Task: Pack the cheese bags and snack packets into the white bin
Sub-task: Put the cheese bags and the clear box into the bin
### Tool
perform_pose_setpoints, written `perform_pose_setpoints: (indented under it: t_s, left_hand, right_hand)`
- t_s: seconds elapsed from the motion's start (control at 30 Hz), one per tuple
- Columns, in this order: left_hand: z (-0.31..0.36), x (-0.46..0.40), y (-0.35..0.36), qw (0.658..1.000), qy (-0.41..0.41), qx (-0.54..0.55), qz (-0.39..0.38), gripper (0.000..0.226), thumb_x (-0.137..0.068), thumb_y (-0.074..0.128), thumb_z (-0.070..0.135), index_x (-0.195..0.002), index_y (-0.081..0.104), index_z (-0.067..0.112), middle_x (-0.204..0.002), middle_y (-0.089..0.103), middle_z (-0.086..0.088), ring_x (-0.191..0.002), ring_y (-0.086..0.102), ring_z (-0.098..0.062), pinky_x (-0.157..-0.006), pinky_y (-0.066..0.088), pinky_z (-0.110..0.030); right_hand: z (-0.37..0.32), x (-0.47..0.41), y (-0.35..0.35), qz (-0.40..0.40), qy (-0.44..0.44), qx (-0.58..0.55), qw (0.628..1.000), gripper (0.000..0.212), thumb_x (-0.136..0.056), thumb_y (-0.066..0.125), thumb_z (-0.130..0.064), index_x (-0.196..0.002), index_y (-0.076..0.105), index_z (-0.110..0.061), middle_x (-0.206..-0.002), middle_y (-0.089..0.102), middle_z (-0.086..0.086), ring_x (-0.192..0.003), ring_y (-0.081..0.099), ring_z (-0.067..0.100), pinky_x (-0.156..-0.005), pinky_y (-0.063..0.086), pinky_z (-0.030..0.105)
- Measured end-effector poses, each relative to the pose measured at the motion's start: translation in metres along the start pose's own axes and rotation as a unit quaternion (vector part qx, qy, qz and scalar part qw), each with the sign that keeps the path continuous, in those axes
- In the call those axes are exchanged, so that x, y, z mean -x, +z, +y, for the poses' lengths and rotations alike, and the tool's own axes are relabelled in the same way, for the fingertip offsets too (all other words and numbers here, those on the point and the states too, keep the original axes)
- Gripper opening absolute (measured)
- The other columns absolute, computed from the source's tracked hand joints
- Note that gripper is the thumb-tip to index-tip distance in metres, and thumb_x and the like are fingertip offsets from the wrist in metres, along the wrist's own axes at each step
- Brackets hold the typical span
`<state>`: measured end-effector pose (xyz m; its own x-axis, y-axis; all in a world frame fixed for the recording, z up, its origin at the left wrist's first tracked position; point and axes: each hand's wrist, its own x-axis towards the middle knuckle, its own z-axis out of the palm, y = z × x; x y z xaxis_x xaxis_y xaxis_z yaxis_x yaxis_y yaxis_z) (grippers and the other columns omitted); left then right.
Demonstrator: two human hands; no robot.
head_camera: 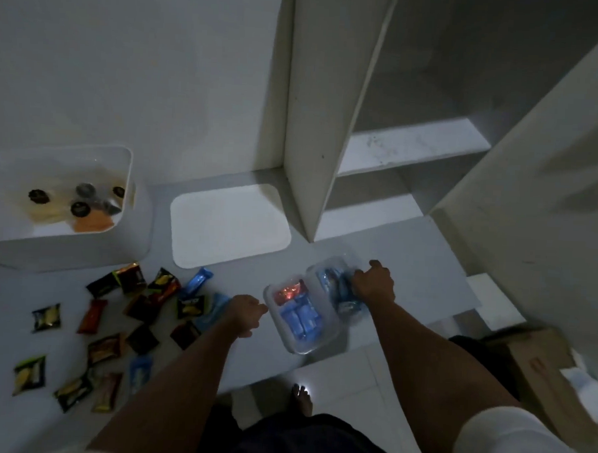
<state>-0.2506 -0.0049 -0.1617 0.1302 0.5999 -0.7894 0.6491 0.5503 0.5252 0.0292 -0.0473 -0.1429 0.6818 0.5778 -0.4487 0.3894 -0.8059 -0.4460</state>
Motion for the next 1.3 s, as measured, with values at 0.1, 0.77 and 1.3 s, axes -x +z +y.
perform_pose_setpoints:
  t_s: [0.1, 0.77, 1.3]
  left_hand:
    - [-0.006, 0.006, 0.024, 0.996, -0.028, 0.083, -0.004, 0.033, -0.097, 0.064, 0.018, -0.127, 0.060, 0.004, -0.120, 0.069, -0.019, -0.101, 0.070, -0.031, -0.085, 0.059, -0.044]
    - [0.018, 0.035, 0.056, 0.949, -0.040, 0.309, 0.058, 0.046, -0.103, 0.052, 0.048, -0.101, 0.062, 0.004, -0.089, 0.065, -0.013, -0.071, 0.063, -0.021, -0.052, 0.051, -0.026]
    - [0.000, 0.035, 0.066, 0.965, -0.013, 0.253, 0.059, 0.046, -0.091, 0.074, 0.043, -0.112, 0.071, 0.002, -0.105, 0.076, -0.017, -0.089, 0.075, -0.029, -0.068, 0.063, -0.034]
  right_hand:
    - [0.021, -0.008, -0.005, -0.094, -0.023, 0.029, 0.995, 0.055, -0.098, 0.059, -0.032, -0.142, 0.051, 0.000, -0.145, 0.053, 0.022, -0.132, 0.053, 0.037, -0.107, 0.042, 0.035]
    - [-0.015, 0.007, -0.020, -0.289, -0.059, -0.074, 0.953, 0.010, -0.094, 0.066, -0.008, -0.102, 0.067, -0.003, -0.105, 0.072, 0.023, -0.078, 0.070, 0.032, -0.058, 0.061, 0.037]
    - [0.008, 0.043, 0.033, -0.296, -0.090, -0.141, 0.940, 0.044, -0.097, 0.063, -0.019, -0.140, 0.054, -0.011, -0.134, 0.064, 0.013, -0.101, 0.067, 0.022, -0.079, 0.058, 0.028]
